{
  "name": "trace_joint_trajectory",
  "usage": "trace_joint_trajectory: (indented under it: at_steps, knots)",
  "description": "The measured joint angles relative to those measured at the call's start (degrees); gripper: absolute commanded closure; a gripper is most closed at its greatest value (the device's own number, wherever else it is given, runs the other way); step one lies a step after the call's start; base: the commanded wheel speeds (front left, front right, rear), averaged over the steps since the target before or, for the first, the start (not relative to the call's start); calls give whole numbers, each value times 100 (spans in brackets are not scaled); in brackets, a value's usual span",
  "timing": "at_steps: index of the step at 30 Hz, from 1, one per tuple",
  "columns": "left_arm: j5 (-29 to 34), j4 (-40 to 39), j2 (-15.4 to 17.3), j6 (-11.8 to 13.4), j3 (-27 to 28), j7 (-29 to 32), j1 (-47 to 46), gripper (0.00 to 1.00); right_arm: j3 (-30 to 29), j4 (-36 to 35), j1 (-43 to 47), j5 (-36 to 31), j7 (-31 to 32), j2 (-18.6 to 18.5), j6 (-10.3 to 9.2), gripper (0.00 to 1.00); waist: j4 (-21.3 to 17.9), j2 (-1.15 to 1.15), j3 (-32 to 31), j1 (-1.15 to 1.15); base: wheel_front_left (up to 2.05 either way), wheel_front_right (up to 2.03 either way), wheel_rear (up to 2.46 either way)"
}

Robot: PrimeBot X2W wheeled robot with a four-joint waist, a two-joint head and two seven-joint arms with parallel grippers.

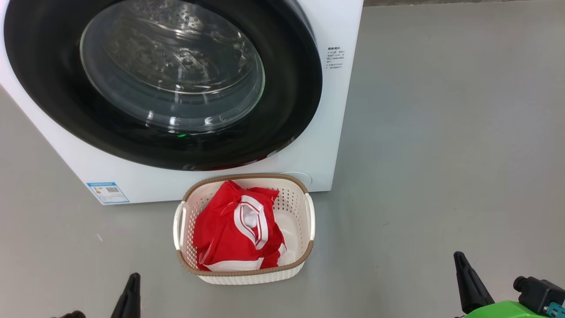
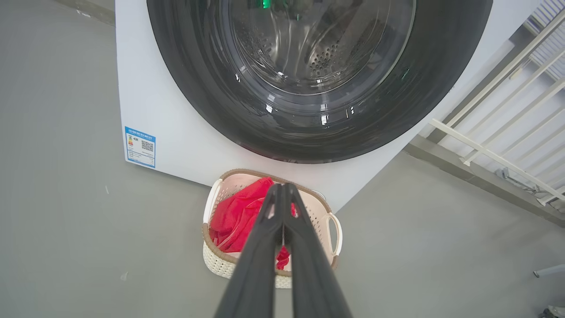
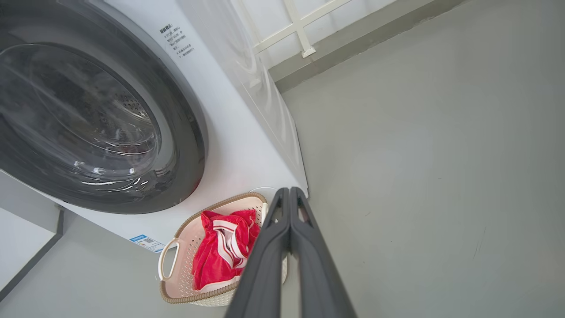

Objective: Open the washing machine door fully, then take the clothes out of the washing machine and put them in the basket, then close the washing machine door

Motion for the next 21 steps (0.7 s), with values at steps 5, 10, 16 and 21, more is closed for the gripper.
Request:
trace_joint_trajectory:
  at_steps: [5, 10, 16, 21]
  knots:
    - [-280, -1, -9, 0, 13, 82, -16, 100, -15, -20, -12, 259, 87, -1, 0, 100, 3, 0, -16, 0, 0, 0, 0]
    - [-557, 0, -44, 0, 25, 151, -21, 100, -36, -42, -53, 499, 175, -2, 0, 100, 6, 0, -33, 0, 0, 0, 0]
    - [-901, 0, -56, 0, 42, 253, -66, 100, -62, -64, -67, 838, 279, -2, 0, 100, 9, 0, -53, 0, 0, 0, 0]
    - [-1203, -1, -69, 0, 58, 347, -81, 100, -86, -81, -90, 1150, 342, -4, 0, 100, 12, 0, -69, 0, 0, 0, 0]
